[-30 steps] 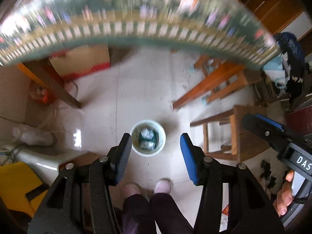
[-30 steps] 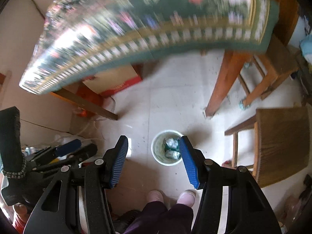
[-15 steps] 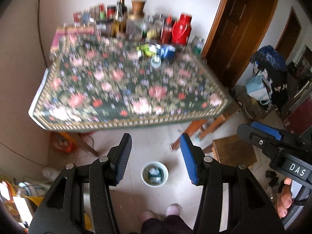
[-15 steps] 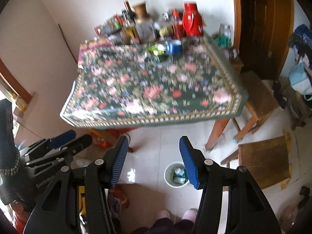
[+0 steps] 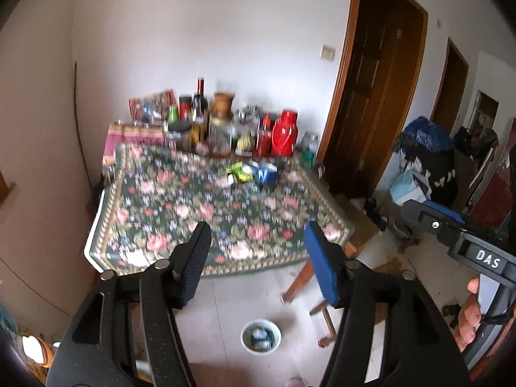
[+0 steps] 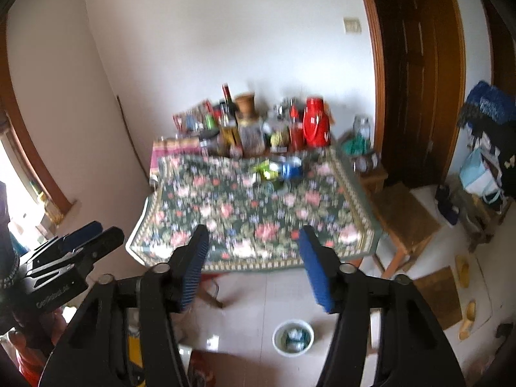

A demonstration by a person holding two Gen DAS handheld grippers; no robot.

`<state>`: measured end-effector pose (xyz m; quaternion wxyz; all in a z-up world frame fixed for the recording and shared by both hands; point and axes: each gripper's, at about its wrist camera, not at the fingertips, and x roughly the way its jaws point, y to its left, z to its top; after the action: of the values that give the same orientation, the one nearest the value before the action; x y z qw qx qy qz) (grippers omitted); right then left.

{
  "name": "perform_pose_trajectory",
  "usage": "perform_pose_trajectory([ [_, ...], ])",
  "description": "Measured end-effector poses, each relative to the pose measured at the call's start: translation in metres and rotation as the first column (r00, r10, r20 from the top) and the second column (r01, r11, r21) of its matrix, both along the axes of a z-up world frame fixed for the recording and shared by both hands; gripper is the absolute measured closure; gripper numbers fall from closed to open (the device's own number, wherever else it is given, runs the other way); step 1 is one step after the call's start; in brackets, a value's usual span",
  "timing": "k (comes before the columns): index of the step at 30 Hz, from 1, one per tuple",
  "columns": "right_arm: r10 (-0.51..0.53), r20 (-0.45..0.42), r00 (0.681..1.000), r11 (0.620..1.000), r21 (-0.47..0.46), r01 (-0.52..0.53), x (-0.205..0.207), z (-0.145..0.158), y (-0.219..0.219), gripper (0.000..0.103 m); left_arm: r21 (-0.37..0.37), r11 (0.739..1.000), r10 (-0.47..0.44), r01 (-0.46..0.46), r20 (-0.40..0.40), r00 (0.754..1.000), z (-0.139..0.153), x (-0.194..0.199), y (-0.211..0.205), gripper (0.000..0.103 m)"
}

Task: Collect trash
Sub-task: 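Move both open grippers back up to the table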

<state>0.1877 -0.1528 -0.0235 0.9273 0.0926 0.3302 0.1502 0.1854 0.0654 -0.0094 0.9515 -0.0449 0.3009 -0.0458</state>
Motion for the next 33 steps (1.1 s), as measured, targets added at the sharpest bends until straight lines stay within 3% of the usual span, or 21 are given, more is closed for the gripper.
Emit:
perform_pose_trajectory([
  [4,-0.046,0.094,0.994,0.999,-0.004,0.047,-0.004,0.018,-0.006,0.012,-0.004,1.0,0.008,-0.007,0.044,0.999,0.01,0.005,0.002,0.025],
  [6,-0.074,0.121,0.99,0.997,-0.005,0.075,0.001,0.022,-0.01,0.005,-0.006,1.0,0.014,-0.014,0.058,0.998,0.01,0.012,0.003,0.014],
  [15,-0.08,0.128,0.989,0.996,-0.016,0.082,0.062,0.009,-0.031,0.004,0.007,0.997,0.071,-0.071,0.042,0.997,-0.007,0.091,-0.013,0.014],
  [26,0.031,0.166,0.986,0.999,-0.042,-0.025,0.172,0.022,-0.068,0.004,0.01,0.985,0.172,-0.172,0.036,0.984,0.003,0.21,-0.045,0.014],
  [33,0.082,0.146,0.986,0.995,-0.071,-0.073,0.239,0.005,-0.067,0.002,0.04,0.972,0.232,-0.231,-0.008,0.973,-0.011,0.264,-0.041,0.014],
])
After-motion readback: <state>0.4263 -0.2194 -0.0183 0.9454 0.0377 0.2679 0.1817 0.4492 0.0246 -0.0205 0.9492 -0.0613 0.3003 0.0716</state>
